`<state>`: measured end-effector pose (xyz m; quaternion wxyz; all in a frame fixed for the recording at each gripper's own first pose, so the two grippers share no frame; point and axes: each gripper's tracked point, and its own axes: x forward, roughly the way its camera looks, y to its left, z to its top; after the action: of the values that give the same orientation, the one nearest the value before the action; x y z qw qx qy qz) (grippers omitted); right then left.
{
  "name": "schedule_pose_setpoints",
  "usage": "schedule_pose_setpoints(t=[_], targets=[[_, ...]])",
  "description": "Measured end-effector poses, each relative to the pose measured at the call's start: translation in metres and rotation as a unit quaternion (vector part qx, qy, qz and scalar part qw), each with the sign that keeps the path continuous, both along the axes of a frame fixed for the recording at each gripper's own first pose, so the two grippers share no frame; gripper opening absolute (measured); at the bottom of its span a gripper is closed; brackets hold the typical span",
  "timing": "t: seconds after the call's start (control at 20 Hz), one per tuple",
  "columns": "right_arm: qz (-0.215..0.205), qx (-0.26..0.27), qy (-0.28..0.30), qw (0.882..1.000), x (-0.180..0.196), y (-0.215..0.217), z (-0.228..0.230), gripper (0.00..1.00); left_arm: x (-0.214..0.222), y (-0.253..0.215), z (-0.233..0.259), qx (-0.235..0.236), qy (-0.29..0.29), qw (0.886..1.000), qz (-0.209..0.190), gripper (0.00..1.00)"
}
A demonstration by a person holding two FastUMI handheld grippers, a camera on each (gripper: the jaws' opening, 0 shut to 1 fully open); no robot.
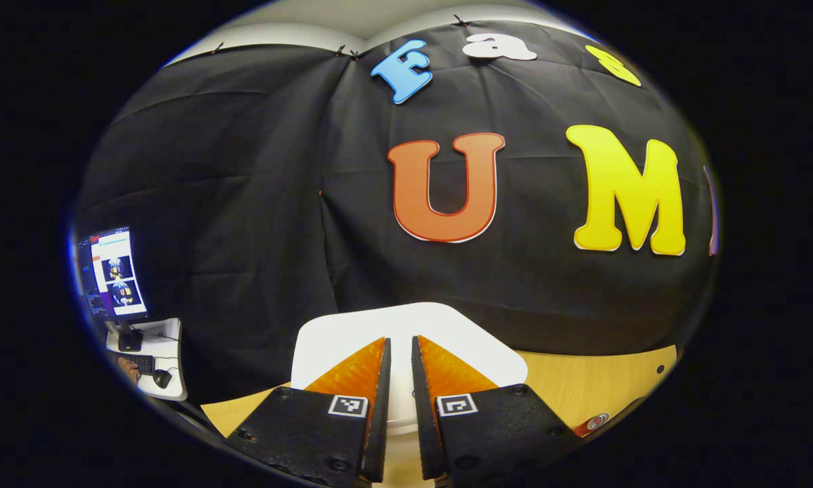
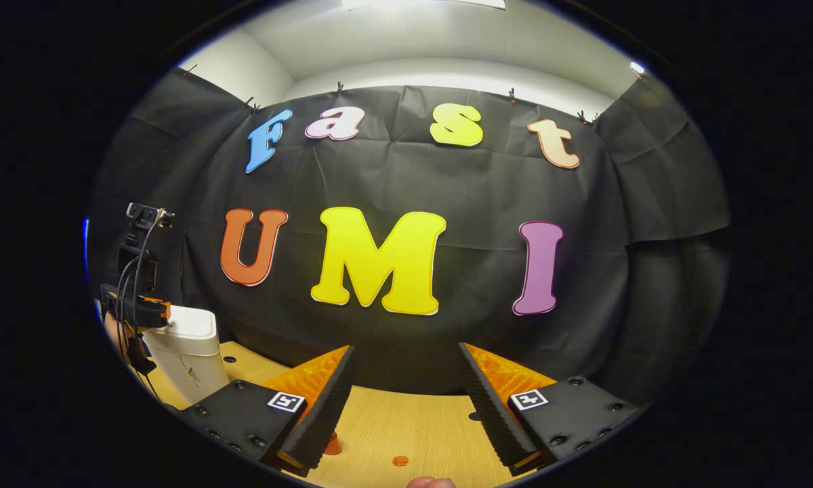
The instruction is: Press the lid of the desktop garbage bin to open it, pick up the crumpled paper on the desktop and throw it into the bin, then pick up the pop can on the desktop and drop it into the bin, and finally close the garbage bin lid.
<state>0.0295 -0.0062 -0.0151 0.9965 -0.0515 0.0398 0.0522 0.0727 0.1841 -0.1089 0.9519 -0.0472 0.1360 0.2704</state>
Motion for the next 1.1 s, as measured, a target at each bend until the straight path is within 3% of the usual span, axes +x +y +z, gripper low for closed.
schedule_pose_setpoints(t=[0.25, 0.4, 0.65, 0.8, 1.1], targets=[[0.000, -0.002, 0.007, 1.000, 0.002, 0.001, -0.006, 0.94, 0.002, -0.010, -0.018, -0.022, 0.014, 1.000, 0.002, 0.07], [0.001, 0.000, 0.008, 1.000, 0.001, -0.002, -0.010, 0.94, 0.002, -0.007, -0.020, -0.008, 0.018, 1.000, 0.008, 0.04], [-0.005, 0.006, 0.015, 1.000, 0.000, -0.008, -0.016, 0.94, -0.002, -0.007, -0.028, 0.007, 0.045, 0.999, 0.021, 0.04], [-0.004, 0.003, 0.019, 1.000, 0.000, -0.010, -0.019, 0.94, 0.001, -0.008, -0.023, 0.005, 0.027, 0.999, 0.023, 0.03], [-0.012, 0.021, 0.016, 1.000, 0.001, -0.015, -0.015, 0.94, 0.001, -0.019, 0.011, -0.015, -0.019, 1.000, -0.016, 0.03]])
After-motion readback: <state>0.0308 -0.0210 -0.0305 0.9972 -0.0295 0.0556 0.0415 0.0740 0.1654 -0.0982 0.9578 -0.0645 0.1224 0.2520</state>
